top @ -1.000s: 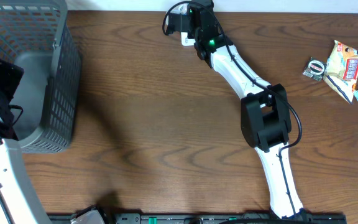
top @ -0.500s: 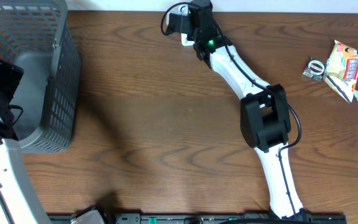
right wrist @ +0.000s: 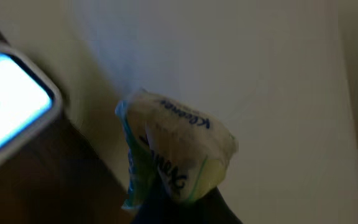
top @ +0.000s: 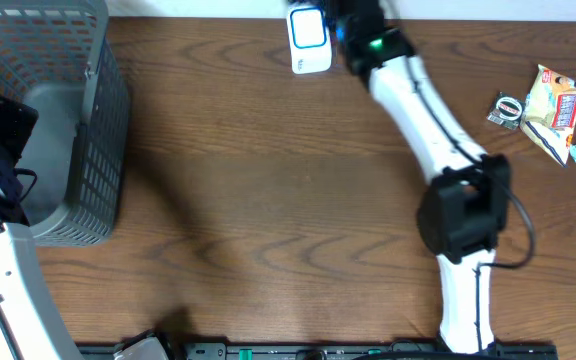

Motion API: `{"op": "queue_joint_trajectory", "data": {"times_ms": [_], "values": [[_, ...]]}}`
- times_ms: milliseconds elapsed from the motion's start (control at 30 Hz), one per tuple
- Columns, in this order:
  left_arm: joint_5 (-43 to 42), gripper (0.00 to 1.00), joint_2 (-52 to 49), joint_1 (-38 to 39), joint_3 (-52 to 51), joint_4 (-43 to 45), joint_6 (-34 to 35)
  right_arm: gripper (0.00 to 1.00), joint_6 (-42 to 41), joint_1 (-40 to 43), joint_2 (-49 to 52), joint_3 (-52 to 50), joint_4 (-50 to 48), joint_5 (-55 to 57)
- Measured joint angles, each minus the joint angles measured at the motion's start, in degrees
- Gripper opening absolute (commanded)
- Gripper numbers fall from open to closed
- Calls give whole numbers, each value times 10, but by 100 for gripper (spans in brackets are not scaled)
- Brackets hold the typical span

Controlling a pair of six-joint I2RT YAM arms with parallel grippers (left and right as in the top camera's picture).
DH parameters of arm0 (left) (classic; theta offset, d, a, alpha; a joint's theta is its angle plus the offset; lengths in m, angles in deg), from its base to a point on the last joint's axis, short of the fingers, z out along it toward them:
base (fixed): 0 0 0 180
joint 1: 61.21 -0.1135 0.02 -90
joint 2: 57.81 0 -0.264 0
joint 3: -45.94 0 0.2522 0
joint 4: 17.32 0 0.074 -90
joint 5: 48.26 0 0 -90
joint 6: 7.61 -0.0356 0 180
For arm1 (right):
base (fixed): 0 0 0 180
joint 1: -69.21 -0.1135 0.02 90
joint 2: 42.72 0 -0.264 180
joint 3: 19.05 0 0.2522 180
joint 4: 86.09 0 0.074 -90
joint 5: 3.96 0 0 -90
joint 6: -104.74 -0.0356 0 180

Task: Scan the item barcode
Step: 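Carry the Kleenex pack right and drop it at the table's right edge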

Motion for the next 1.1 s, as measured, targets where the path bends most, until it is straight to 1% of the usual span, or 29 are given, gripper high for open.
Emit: {"op": "queue_joint_trajectory", "data": {"times_ms": [133,233,267,300,400,433,567,633,700,733,767,867,900,1033,1100], "values": [[0,98,0,0,0,0,0,2,-87,68,-21,6,132,21],[0,98,0,0,0,0,0,2,-177,146,-16,4,233,31],[0,98,0,0,0,0,0,2,-189,156,-15,3,242,32],[0,98,0,0,0,0,0,4,-233,187,-13,2,267,30],[0,98,0,0,0,0,0,2,-333,258,-11,0,304,-15],[0,98,0,0,0,0,0,2,-371,283,-11,-2,311,-45],[0,98,0,0,0,0,0,2,-463,338,-10,-32,310,-111],[0,98,0,0,0,0,0,14,-493,354,-10,-56,296,-126],[0,98,0,0,0,0,0,37,-512,365,-10,-76,288,-134],[0,98,0,0,0,0,0,54,-520,370,-10,-89,280,-136],[0,98,0,0,0,0,0,66,-526,372,-10,-96,276,-137],[0,98,0,0,0,0,0,80,-535,378,-10,-120,273,-139],[0,98,0,0,0,0,0,86,-539,378,-9,-122,273,-139],[0,98,0,0,0,0,0,94,-544,378,-9,-122,268,-143],[0,98,0,0,0,0,0,99,-543,375,-17,-123,271,-143]]}}
